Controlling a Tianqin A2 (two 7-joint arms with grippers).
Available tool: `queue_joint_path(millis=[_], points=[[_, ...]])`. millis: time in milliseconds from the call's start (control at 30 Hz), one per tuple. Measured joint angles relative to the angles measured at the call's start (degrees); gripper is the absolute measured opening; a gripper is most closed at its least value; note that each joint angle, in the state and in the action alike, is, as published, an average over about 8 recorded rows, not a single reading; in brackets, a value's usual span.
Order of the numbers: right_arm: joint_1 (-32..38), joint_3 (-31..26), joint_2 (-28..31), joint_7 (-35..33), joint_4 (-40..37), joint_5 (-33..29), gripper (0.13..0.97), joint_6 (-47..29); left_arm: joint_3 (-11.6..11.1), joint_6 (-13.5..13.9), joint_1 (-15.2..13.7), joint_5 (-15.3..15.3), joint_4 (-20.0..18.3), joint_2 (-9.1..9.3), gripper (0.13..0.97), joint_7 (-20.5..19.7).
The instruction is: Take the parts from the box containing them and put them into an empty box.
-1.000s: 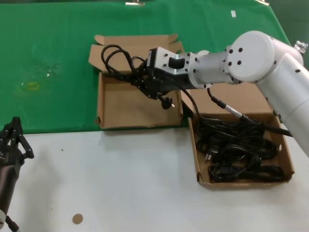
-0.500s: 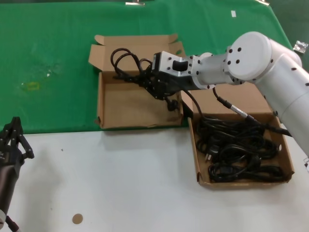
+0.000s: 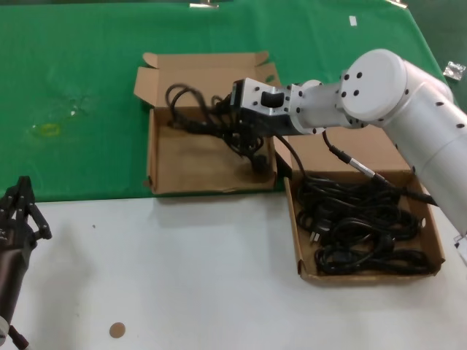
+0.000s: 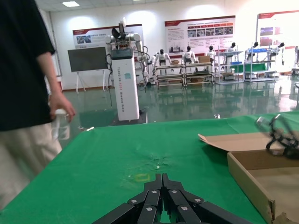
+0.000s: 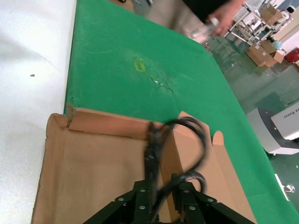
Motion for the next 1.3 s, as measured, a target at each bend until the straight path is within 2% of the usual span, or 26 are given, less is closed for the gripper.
queue_joint_path(millis=[133,433,700,833,1100,1300], points=[[0.05,0.09,-0.23,-0.48,-0.53,0.21,0.215,0.35,0.0,0.0,0.0,0.0,0.0,0.0,0.152,0.0],[-0.02,0.42,-0.26,-0.66,-0.24,0.69,0.328,0.68,0.0,0.0,0.0,0.0,0.0,0.0,0.152,0.0],[-0.84,1.1,1.36,2.5,4.38,0.59,0.512,0.01,0.0,0.0,0.0,0.0,0.0,0.0,0.152,0.0],[-1.29,1.44,2.1,3.8,6.37,0.58,0.512,-0.24,0.0,0.0,0.0,0.0,0.0,0.0,0.152,0.0],[-2.37,2.01,2.35,4.13,7.55,1.1,0.728,0.35,0.0,0.0,0.0,0.0,0.0,0.0,0.168,0.0],[-5.8,3.66,2.54,4.03,9.89,2.93,0.821,2.67,0.0,0.0,0.0,0.0,0.0,0.0,0.202,0.0]])
